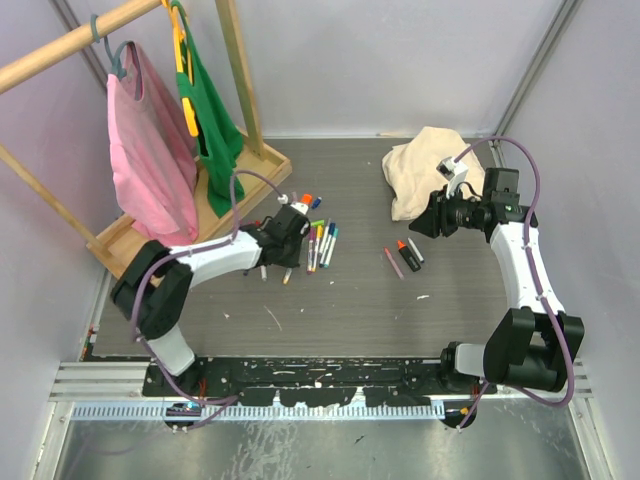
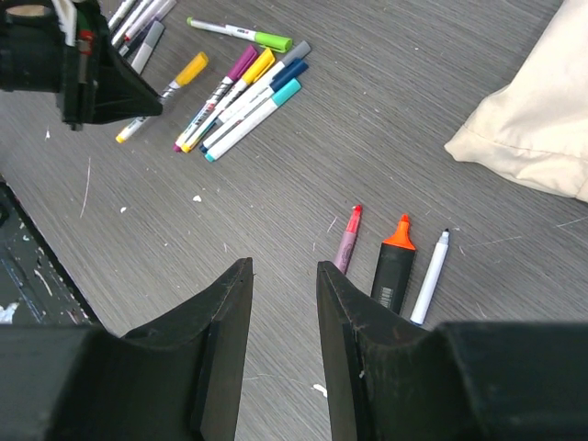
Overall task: Open the pen caps
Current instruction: Pick up the pen from the center of the board.
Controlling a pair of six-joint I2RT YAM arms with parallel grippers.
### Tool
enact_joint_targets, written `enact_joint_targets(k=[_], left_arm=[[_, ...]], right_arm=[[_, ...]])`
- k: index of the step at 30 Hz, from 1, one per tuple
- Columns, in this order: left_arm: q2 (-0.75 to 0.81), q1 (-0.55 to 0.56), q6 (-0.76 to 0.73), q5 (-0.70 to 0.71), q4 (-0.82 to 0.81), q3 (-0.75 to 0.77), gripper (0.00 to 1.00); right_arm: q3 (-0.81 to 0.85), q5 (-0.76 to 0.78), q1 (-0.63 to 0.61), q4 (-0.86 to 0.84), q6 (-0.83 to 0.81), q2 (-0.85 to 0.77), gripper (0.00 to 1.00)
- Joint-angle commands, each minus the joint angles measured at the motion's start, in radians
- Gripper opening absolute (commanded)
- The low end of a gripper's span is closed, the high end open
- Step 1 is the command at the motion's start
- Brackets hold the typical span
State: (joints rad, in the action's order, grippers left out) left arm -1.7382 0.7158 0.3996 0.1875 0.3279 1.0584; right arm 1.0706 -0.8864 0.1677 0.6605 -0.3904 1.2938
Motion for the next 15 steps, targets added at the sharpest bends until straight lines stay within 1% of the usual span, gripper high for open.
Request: enact_joint_targets(k=[1, 3, 7, 11, 13, 14, 15], left_arm=[[0.168, 0.002, -0.004, -0.011, -0.053, -0.037, 0.00], [0.226, 0.002, 0.005, -0.042, -0.097, -0.080, 0.00], [0.369, 0.002, 0.063, -0.124, -0.280, -0.202, 0.00], [0.546, 0.004, 0.156, -0.188, -0.540, -0.359, 0.00], [0.597, 0.010, 0.195, -0.208, -0.670, -0.424, 0.00], [0.617, 0.017, 0.213, -0.213, -0.730, -0.450, 0.00], [0.630, 0.024, 0.228, -0.217, -0.787, -0.472, 0.00]], right_arm=[[0.008, -0.058, 0.004, -0.010, -0.008, -0.043, 0.40], [0.006, -0.088, 0.004, -0.010, -0.010, -0.052, 0.40], [-0.011, -0.165, 0.004, -0.031, -0.011, -0.102, 0.40], [-0.050, -0.246, 0.005, -0.097, 0.028, -0.165, 0.40], [-0.077, -0.294, 0.004, -0.147, 0.064, -0.195, 0.41], [-0.094, -0.318, 0.005, -0.178, 0.089, -0.208, 0.44], [-0.116, -0.349, 0.004, -0.216, 0.115, -0.219, 0.45]])
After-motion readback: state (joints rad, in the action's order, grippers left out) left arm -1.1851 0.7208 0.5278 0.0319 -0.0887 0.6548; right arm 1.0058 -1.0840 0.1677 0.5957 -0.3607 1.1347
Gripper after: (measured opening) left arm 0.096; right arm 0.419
